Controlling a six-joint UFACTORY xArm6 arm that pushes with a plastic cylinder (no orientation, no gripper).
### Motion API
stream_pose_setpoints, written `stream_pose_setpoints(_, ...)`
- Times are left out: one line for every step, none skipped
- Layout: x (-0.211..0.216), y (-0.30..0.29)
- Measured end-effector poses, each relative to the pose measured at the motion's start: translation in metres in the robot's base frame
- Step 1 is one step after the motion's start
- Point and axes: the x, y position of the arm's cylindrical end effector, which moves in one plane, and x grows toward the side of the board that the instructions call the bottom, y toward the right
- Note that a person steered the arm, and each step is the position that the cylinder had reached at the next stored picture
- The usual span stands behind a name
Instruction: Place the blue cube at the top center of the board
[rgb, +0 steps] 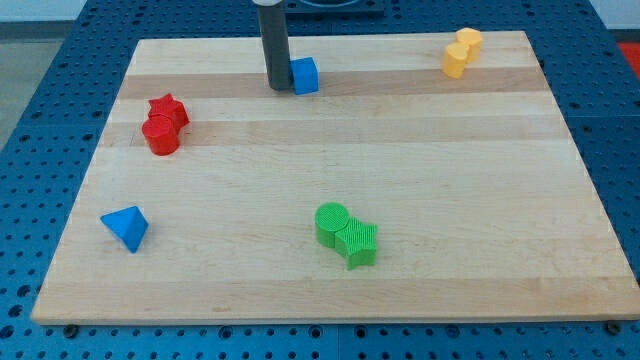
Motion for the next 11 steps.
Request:
stream_pose_setpoints(-0.005, 0.008)
stream_pose_setpoints(0.001, 0.021)
stream_pose_setpoints(0.011, 0.028)
stream_pose_setpoints(0.022, 0.032)
stream_pose_setpoints(0.030, 0.054)
stream_pose_setpoints(0.028, 0.074)
stream_pose_setpoints(0.019, 0.077)
stream_pose_setpoints(0.003, 0.077)
stream_pose_setpoints(-0.009, 0.077)
stream_pose_setpoints(-0.016, 0.077)
stream_pose_setpoints(-0.002, 0.077)
